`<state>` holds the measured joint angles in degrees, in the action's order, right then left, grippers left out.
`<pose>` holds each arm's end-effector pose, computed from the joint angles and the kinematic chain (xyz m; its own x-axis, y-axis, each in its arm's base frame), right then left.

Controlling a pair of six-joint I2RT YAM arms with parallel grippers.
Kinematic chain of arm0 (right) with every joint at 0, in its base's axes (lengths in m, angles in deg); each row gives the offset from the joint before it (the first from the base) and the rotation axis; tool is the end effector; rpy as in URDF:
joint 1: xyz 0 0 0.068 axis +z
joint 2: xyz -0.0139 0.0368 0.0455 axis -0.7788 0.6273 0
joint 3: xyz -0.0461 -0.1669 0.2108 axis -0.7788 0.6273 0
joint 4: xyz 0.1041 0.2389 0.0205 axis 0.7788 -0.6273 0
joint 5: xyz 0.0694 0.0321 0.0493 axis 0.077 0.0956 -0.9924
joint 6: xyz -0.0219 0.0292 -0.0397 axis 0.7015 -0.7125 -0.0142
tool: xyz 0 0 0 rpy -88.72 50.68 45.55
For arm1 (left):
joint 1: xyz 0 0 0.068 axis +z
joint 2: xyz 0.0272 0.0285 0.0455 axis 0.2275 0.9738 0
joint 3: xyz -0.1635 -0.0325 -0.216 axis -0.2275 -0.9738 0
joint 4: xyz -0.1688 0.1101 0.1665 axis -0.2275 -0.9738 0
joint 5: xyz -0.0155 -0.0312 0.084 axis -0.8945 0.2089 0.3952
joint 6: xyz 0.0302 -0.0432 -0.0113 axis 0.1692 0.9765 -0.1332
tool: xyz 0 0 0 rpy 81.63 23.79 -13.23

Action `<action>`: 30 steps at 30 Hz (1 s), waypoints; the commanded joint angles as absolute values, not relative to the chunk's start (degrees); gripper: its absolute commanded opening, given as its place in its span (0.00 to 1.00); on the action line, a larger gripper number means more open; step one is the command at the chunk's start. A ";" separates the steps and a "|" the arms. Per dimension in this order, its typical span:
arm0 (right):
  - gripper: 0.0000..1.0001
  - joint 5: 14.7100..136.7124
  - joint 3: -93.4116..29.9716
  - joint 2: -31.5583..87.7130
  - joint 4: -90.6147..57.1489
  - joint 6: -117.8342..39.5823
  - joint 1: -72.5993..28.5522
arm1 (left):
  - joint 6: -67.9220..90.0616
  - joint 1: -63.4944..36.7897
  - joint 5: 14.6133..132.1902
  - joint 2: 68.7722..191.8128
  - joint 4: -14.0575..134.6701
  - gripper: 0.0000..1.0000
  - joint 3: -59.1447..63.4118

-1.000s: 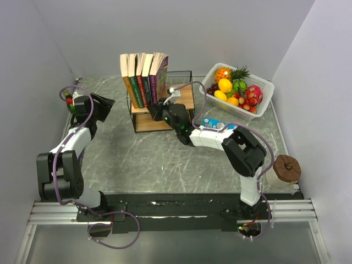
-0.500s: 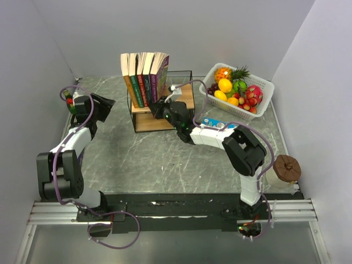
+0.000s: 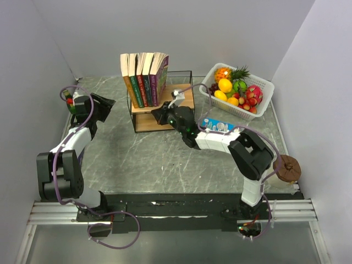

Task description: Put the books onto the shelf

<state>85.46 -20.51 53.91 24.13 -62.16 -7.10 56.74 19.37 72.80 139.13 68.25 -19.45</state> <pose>0.3080 0.2962 0.2406 -0.3568 0.3469 -0.8674 -0.5660 0.6584 0.4962 0.3293 0.0303 0.2467 -0.2433 -0.8625 -0.4438 -0.3169 0.5031 -0.8040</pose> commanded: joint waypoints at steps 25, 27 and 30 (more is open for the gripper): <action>0.26 95.83 -15.60 21.10 0.30 -54.72 -14.50 | 55.39 19.30 81.49 136.27 45.56 0.81 -9.40; 0.38 97.05 -12.62 18.11 -0.93 -55.16 -14.24 | 55.04 19.39 81.49 135.14 44.06 0.81 -10.17; 0.52 99.42 -9.71 13.98 -4.53 -56.13 -14.06 | 54.86 19.30 81.49 132.51 44.40 0.82 -12.37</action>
